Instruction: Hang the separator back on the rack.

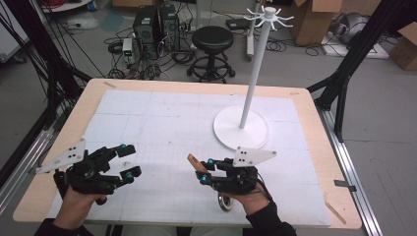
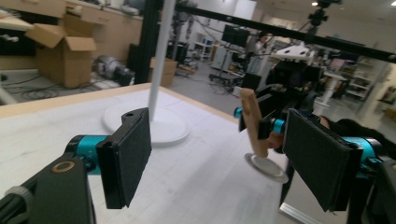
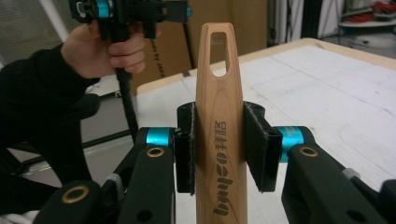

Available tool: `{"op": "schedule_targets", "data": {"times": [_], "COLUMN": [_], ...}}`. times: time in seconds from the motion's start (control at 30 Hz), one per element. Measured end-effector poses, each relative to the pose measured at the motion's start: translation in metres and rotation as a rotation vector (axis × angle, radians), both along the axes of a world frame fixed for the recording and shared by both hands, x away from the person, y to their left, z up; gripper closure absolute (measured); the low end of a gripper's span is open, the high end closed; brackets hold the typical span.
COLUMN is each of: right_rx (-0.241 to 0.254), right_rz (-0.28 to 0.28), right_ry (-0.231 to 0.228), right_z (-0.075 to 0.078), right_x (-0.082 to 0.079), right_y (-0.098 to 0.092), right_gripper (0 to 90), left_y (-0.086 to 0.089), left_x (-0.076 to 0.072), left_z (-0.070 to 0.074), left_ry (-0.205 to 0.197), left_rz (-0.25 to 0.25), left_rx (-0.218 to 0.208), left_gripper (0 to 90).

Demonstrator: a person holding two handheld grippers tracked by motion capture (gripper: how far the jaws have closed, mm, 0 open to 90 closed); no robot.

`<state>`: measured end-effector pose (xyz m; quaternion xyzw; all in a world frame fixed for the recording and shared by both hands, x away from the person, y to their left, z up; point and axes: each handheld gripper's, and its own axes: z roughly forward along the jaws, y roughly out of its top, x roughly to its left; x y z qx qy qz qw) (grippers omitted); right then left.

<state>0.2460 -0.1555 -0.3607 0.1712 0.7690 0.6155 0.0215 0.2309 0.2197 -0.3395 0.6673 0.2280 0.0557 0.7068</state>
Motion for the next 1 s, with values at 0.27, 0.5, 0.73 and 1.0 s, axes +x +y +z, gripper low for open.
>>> {"op": "schedule_targets", "data": {"times": [0.27,0.5,0.73,1.0], "right_rx": [0.037,0.078,0.103,0.129], "right_rz": [0.048,0.082,0.109,0.137], "right_ry": [-0.028,-0.041,-0.039,-0.037], "right_z": [0.002,0.006,0.006,0.006], "right_x": [-0.005,-0.009,-0.009,-0.011], "right_y": [0.004,0.006,0.008,0.011], "right_gripper": [67.5,67.5,67.5,67.5], "left_y": [-0.034,-0.059,-0.074,-0.084], "left_x": [0.008,0.018,0.021,0.020], "left_z": [0.017,0.019,0.019,0.017], "left_ry": [-0.024,-0.011,-0.002,0.009], "left_rz": [-0.090,-0.177,-0.280,-0.335], "left_rx": [0.017,0.008,-0.005,-0.012], "left_gripper": [22.9,24.7,34.6,41.6]}}
